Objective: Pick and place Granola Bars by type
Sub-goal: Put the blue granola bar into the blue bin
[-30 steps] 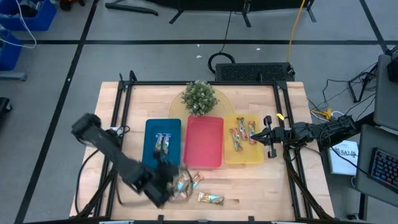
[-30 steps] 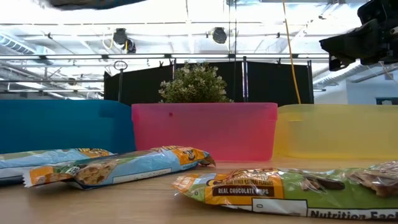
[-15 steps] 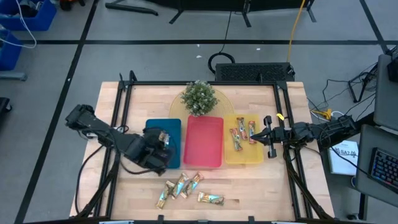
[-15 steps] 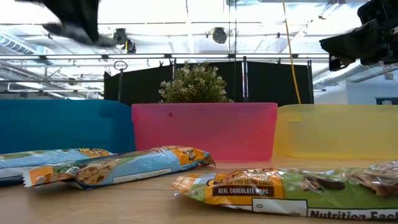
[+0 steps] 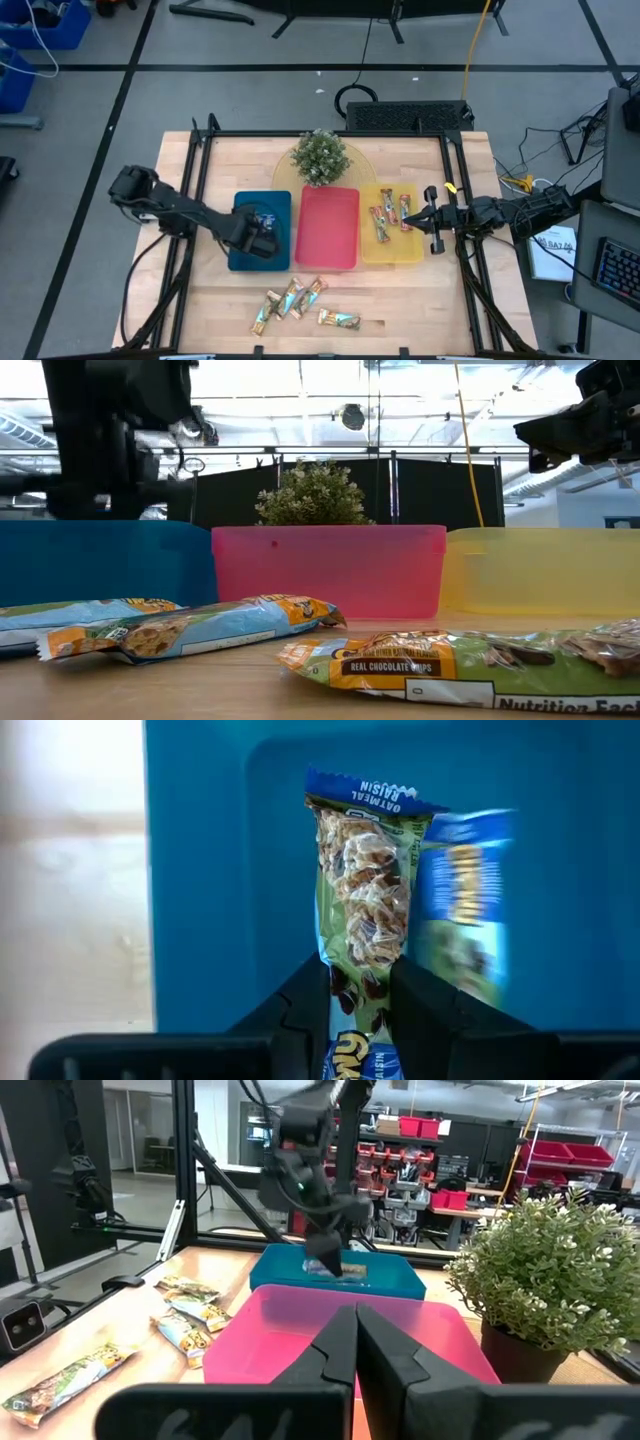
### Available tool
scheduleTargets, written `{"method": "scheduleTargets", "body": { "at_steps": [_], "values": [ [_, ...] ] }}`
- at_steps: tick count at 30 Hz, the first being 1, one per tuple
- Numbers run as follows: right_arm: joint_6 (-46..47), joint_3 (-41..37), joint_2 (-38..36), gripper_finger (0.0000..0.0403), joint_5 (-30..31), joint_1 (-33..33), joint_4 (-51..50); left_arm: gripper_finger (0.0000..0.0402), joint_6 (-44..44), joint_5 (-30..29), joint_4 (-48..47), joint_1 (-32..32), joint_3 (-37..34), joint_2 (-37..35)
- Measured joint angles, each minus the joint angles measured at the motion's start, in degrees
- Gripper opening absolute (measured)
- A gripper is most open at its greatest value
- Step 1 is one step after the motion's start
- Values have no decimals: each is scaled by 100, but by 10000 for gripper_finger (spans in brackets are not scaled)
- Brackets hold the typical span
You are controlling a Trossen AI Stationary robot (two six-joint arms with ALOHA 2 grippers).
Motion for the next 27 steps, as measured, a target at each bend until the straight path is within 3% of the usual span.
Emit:
{"method": "scheduleTargets", "body": {
  "at_steps": [5, 18, 23, 27],
  "values": [
    [-34, -2, 0, 0, -1, 0, 0, 92, 347, 161, 568, 278, -485, 0],
    [47, 0, 0, 0, -3, 0, 0, 93, 1563, -387, 978, 272, -336, -2],
    [160, 0, 0, 0, -3, 0, 0, 94, 1612, -772, 933, 272, -329, -2],
    [160, -1, 0, 0, -3, 0, 0, 120, 1751, -916, 931, 272, -329, -3]
  ]
}}
